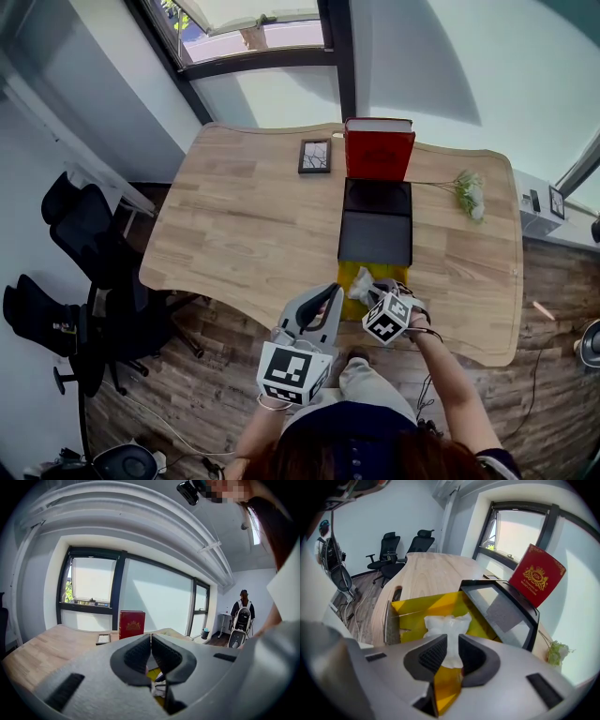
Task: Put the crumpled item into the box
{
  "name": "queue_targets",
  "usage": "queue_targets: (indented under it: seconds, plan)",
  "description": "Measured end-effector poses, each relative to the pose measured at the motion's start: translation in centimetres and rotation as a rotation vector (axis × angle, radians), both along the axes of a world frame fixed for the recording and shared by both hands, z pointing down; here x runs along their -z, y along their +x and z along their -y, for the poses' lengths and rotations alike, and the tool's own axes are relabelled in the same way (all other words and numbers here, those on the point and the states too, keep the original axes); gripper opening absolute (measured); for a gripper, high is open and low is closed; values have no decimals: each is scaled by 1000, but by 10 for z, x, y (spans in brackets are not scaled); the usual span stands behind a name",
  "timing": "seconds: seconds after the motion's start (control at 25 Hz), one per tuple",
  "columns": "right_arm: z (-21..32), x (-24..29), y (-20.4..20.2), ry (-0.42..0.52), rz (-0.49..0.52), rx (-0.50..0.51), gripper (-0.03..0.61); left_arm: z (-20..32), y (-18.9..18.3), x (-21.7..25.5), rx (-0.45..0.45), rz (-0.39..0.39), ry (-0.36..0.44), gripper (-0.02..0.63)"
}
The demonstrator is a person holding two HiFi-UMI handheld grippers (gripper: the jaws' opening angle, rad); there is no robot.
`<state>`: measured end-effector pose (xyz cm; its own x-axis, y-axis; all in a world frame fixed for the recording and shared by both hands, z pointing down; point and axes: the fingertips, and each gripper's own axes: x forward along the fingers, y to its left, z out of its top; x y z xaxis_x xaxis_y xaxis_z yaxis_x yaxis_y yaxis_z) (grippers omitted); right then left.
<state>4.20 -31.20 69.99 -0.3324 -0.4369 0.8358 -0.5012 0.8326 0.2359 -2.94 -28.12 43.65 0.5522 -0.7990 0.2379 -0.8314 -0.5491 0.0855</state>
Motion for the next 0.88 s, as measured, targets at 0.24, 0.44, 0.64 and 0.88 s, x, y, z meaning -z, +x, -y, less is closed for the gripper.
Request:
queue_targets:
  seconds: [0.24,0.44,0.64,0.88]
  plan:
    - [3,16,0,25,38,-43,91,-6,-2,3,-6,0,4,29]
    - [1,29,0,49,64,-73,89,-10,-3,6,-12,-4,16,29]
    - [2,49,0,88,105,-122,72,-15,-7,12,-15,-7,34,29]
    - [0,72,3,128,157,-199,54,-25,-10,16,-16,-9,49,29]
